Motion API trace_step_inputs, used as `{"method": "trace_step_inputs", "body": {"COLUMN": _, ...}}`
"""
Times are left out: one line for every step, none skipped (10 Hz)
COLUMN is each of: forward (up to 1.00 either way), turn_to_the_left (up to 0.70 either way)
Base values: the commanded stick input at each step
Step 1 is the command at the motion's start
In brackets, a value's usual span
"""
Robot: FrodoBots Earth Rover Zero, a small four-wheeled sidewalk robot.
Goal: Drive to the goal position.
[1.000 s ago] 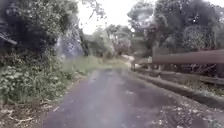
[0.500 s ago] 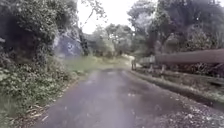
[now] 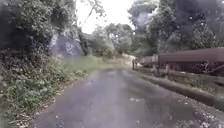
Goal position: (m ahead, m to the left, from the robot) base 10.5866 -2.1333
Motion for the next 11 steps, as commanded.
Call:
{"method": "trace_step_inputs", "body": {"forward": 0.45, "turn_to_the_left": 0.02}}
{"method": "trace_step_inputs", "body": {"forward": 0.45, "turn_to_the_left": 0.02}}
{"method": "trace_step_inputs", "body": {"forward": 0.45, "turn_to_the_left": 0.02}}
{"method": "trace_step_inputs", "body": {"forward": 0.45, "turn_to_the_left": 0.03}}
{"method": "trace_step_inputs", "body": {"forward": 0.45, "turn_to_the_left": 0.02}}
{"method": "trace_step_inputs", "body": {"forward": 0.45, "turn_to_the_left": 0.02}}
{"method": "trace_step_inputs", "body": {"forward": 0.45, "turn_to_the_left": 0.02}}
{"method": "trace_step_inputs", "body": {"forward": 0.45, "turn_to_the_left": 0.02}}
{"method": "trace_step_inputs", "body": {"forward": 0.45, "turn_to_the_left": 0.02}}
{"method": "trace_step_inputs", "body": {"forward": 0.45, "turn_to_the_left": 0.02}}
{"method": "trace_step_inputs", "body": {"forward": 0.45, "turn_to_the_left": 0.02}}
